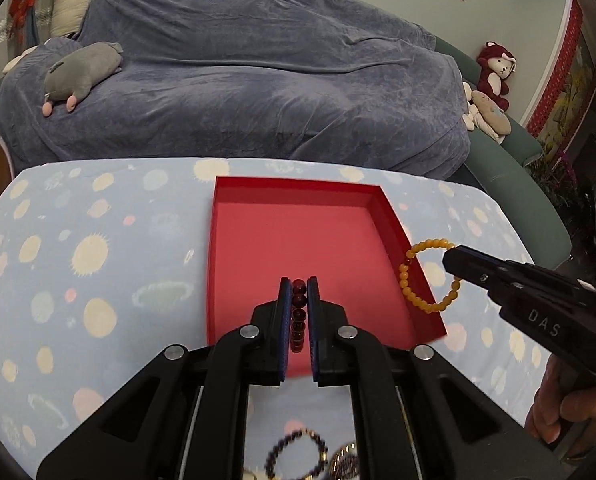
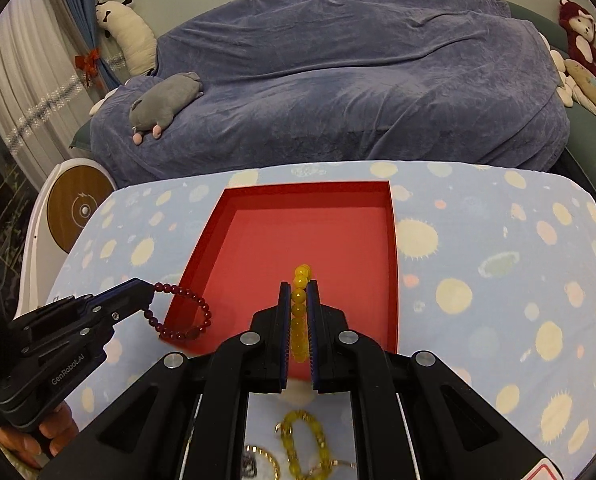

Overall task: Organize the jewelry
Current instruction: 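Carry both bracelets into the red tray and open both tools, then withdraw both tools from the tray back toward the remaining jewelry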

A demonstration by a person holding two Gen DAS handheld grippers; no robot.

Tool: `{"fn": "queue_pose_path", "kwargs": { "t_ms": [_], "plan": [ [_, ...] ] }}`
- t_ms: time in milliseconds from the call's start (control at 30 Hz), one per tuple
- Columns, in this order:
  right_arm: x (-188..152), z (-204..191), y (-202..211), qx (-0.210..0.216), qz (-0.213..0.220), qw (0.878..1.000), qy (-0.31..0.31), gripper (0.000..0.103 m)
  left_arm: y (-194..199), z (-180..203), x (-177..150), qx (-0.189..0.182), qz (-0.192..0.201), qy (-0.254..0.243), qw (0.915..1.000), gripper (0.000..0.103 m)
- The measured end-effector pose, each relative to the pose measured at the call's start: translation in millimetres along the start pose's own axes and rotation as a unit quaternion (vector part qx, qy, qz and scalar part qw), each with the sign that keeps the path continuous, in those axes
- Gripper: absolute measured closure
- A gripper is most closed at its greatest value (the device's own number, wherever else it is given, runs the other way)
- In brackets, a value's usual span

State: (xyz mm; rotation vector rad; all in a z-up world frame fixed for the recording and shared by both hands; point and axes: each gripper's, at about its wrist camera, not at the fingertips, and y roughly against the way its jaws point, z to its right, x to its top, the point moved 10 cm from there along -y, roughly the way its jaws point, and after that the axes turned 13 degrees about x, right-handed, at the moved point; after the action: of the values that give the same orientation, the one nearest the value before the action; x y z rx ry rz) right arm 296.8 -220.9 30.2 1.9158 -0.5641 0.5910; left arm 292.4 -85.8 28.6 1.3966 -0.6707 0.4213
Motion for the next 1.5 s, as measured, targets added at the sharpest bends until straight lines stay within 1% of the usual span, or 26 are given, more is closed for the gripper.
{"fn": "queue_pose_path", "kwargs": {
  "t_ms": [67, 200, 267, 367, 467, 567, 600, 633, 667, 700, 733, 767, 800, 833, 867, 933, 1067, 1167, 1233, 1333, 1500],
  "plan": [
    [17, 8, -24, 0.003, -0.005, 1.0, -0.004, 0.096, -26, 2, 18, 0.0, -0.004, -0.001, 1.0, 0.095],
    [37, 26, -75, 0.012, -0.027, 0.999, -0.024, 0.096, -77, 5, 43, 0.001, -0.017, 0.002, 0.9999, 0.095],
    [40, 36, -96, 0.008, -0.039, 0.999, -0.029, 0.096, -101, 4, 48, 0.004, -0.028, 0.001, 0.9996, 0.095],
    [41, 54, -123, -0.01, -0.059, 0.998, -0.03, 0.096, -135, -2, 49, 0.018, -0.048, -0.002, 0.9987, 0.095],
    [37, 72, -138, -0.029, -0.072, 0.996, -0.036, 0.096, -156, -7, 48, 0.029, -0.061, -0.004, 0.9977, 0.095],
    [37, 84, -138, -0.051, -0.065, 0.996, -0.035, 0.094, -162, -11, 46, 0.036, -0.063, -0.002, 0.9974, 0.095],
    [37, 86, -135, -0.057, -0.063, 0.996, -0.034, 0.087, -162, -13, 46, 0.041, -0.058, -0.002, 0.9974, 0.093],
    [37, 87, -133, -0.06, -0.061, 0.996, -0.033, 0.081, -161, -15, 47, 0.048, -0.055, -0.001, 0.9974, 0.084],
    [38, 87, -130, -0.062, -0.056, 0.996, -0.032, 0.078, -159, -16, 48, 0.051, -0.05, 0.0, 0.9975, 0.075],
    [39, 88, -125, -0.064, -0.05, 0.996, -0.031, 0.074, -157, -18, 50, 0.056, -0.043, 0.001, 0.9975, 0.07],
    [40, 87, -120, -0.065, -0.046, 0.996, -0.03, 0.073, -153, -20, 52, 0.061, -0.037, 0.003, 0.9974, 0.063],
    [40, 85, -115, -0.065, -0.042, 0.997, -0.028, 0.072, -148, -20, 53, 0.062, -0.031, 0.005, 0.9976, 0.061],
    [41, 81, -109, -0.065, -0.038, 0.997, -0.025, 0.068, -143, -20, 53, 0.061, -0.028, 0.008, 0.9977, 0.059],
    [41, 77, -102, -0.067, -0.032, 0.997, -0.02, 0.064, -138, -21, 54, 0.063, -0.026, 0.011, 0.9976, 0.052],
    [41, 72, -94, -0.067, -0.026, 0.997, -0.014, 0.062, -129, -22, 53, 0.066, -0.018, 0.016, 0.9975, 0.047],
    [38, 62, -77, -0.07, -0.017, 0.997, 0.004, 0.06, -112, -23, 52, 0.07, -0.004, 0.014, 0.9975, 0.043],
    [25, 42, -43, -0.066, -0.001, 0.998, 0.013, 0.056, -75, -25, 44, 0.068, 0.013, 0.016, 0.9975, 0.042],
    [7, 31, -18, -0.064, 0.005, 0.998, 0.009, 0.055, -47, -28, 30, 0.069, 0.024, 0.018, 0.9972, 0.042],
    [-10, 24, -2, -0.067, 0.008, 0.998, 0.01, 0.055, -30, -30, 15, 0.074, 0.027, 0.011, 0.9968, 0.042],
    [-39, 18, 16, -0.071, -0.001, 0.997, 0.007, 0.055, -9, -32, -11, 0.079, 0.025, 0.008, 0.9966, 0.042],
    [-90, 15, 33, -0.083, -0.021, 0.996, -0.005, 0.055, 11, -40, -60, 0.087, 0.003, 0.014, 0.9961, 0.042]
  ]
}}
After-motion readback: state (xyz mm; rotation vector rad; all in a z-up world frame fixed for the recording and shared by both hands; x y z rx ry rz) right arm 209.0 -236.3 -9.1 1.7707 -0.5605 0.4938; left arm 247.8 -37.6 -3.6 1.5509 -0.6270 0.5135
